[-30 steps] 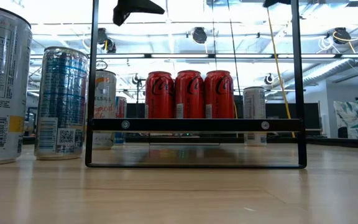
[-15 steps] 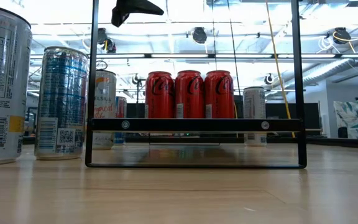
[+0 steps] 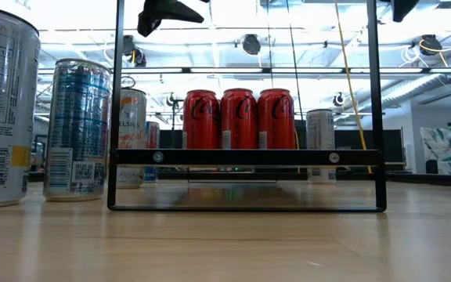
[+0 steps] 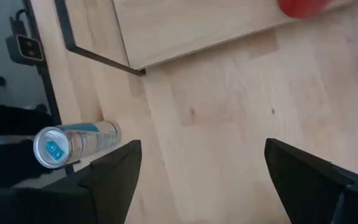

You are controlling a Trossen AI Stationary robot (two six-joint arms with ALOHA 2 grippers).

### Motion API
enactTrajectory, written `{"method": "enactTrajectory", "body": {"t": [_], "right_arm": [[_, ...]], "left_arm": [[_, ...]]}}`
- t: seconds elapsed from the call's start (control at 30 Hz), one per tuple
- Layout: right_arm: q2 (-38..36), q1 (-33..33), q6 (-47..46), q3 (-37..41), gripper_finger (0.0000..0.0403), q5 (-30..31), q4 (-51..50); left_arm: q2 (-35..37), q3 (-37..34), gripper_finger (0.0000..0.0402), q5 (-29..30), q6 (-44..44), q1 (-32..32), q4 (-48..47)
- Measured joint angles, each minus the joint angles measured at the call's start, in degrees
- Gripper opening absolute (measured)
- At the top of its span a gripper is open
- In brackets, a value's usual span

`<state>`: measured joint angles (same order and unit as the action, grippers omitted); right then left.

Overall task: Place canned beverage on shelf
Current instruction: Put the bottom right blue soda can on the shelf

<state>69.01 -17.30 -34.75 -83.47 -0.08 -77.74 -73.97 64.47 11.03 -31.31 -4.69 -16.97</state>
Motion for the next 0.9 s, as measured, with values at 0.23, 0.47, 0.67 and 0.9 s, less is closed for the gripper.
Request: {"method": "enactTrajectory", "body": {"t": [0.23, 0.47, 0.67, 0.9], "right_arm": [[-0.06, 0.04, 6.62, 0.13, 0.0313, 0.02, 2.19], [-0.19, -1.06, 0.23, 0.14, 0.0313, -4.92, 4.95], [-0.25, -8.87, -14.07, 0.14, 0.0313, -5.52, 11.78], [3.69, -19.82, -19.64, 0.14, 0.0313, 4.33, 18.65]], "left_arm": [[0.00, -0.02, 0.0168, 1.25, -3.97, 0.09, -0.05], [0.00, -0.02, 0.0168, 0.38, -4.42, 0.00, -0.50], [0.00, -0.02, 0.0168, -0.46, -4.37, -0.22, -0.34], [0.00, -0.02, 0.0168, -3.52, -7.34, -1.51, -0.85]]}}
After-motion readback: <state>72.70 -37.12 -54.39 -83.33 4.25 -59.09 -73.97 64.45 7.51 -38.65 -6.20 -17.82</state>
